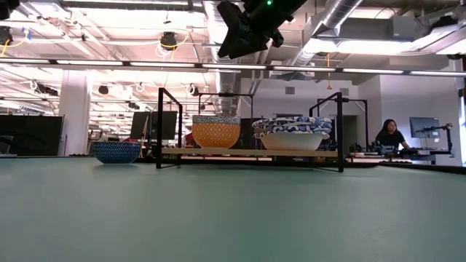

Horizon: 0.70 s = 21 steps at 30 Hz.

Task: Place and stack bowls onto a shelf
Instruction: Stack the blue striped bowl on top of the red patterned bowl on the shelf

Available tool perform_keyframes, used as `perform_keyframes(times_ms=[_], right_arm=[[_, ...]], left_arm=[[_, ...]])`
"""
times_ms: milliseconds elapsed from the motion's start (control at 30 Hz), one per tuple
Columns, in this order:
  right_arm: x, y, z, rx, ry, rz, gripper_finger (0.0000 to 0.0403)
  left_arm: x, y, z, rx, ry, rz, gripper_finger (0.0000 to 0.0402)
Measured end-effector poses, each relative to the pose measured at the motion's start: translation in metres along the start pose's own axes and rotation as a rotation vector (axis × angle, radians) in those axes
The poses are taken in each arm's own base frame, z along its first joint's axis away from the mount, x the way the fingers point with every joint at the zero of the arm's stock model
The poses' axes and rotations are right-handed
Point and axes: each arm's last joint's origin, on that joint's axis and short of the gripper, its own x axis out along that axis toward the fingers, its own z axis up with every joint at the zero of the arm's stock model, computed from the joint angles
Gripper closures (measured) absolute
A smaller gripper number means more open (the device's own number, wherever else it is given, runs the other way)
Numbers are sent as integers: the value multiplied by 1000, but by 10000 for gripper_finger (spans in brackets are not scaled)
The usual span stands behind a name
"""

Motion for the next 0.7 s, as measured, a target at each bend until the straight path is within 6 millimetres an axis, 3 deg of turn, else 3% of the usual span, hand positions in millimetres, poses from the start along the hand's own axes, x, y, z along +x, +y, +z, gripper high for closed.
perform_keyframes(times_ms=[167,367,500,700], right_arm=[[1,-2,1,-5,-4,-5,202],[2,-2,0,-16,0,-6,202],[2,-2,0,-14,0,-5,202],[0,0,-4,-3,34,-2,202]], left_arm=[[7,-1,-3,-21,13,55,267],[29,1,-8,-19,159,90,237],[43,2,-12,6,249,107,239],[52,12,-4,75,254,157,278]])
